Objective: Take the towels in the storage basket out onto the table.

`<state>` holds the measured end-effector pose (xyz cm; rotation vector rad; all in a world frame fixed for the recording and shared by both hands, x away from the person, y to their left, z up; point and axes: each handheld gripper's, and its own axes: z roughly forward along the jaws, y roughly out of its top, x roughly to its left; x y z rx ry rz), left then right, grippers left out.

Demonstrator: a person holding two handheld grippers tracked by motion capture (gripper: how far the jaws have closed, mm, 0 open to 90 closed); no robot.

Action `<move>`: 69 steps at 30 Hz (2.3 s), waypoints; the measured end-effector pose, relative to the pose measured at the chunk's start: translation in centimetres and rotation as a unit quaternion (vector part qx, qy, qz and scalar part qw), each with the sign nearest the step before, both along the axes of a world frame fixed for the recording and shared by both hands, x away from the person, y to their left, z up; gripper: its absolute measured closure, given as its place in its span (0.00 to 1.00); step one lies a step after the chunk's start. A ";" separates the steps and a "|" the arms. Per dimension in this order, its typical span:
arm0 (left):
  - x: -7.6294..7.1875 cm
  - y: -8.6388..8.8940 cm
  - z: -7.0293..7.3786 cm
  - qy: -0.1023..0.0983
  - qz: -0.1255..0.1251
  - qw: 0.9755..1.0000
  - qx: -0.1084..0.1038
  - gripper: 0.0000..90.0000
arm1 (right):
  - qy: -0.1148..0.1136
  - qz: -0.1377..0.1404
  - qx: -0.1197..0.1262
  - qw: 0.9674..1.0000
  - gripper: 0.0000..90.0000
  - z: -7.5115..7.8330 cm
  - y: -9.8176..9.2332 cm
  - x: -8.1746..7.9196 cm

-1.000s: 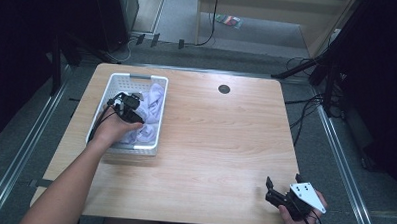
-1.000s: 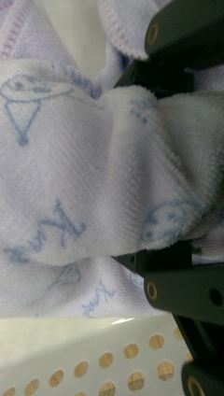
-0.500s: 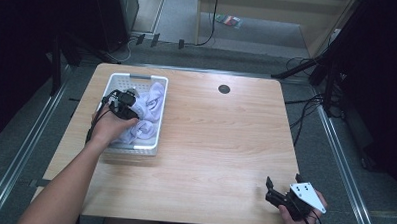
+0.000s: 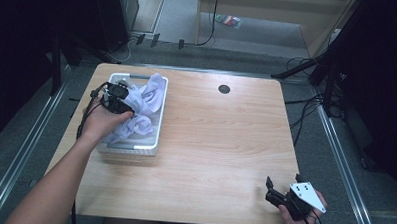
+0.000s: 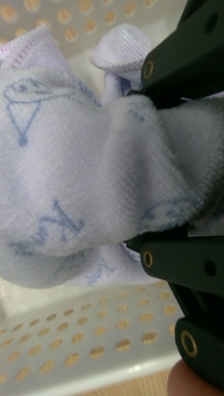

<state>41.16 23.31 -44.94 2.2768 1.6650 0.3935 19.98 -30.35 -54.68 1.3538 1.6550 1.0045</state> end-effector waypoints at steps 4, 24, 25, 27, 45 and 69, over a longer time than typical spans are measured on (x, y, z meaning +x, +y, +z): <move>-0.3 0.3 1.2 -0.008 0.002 1.000 0.003 0.62 | 0.000 0.000 0.000 1.000 0.05 0.0 0.0 0.0; -0.9 -0.7 5.6 -0.033 -0.015 0.999 0.014 0.62 | 0.000 0.000 0.000 1.000 0.05 0.0 0.0 0.0; -0.9 -0.8 5.8 -0.033 -0.016 0.999 0.012 0.61 | 0.000 0.000 0.000 1.000 0.06 0.0 0.0 0.0; -0.9 -1.2 6.1 -0.034 -0.023 0.999 0.015 0.61 | 0.000 0.001 -0.002 1.000 0.05 0.0 0.0 0.0; -0.9 -5.4 8.8 -0.052 -0.060 0.997 0.019 0.61 | 0.000 0.002 -0.001 1.000 0.06 0.0 0.0 0.0; -0.3 -15.0 7.9 -0.054 -0.115 0.992 0.026 0.59 | -0.001 0.003 0.000 1.000 0.06 0.0 0.0 0.0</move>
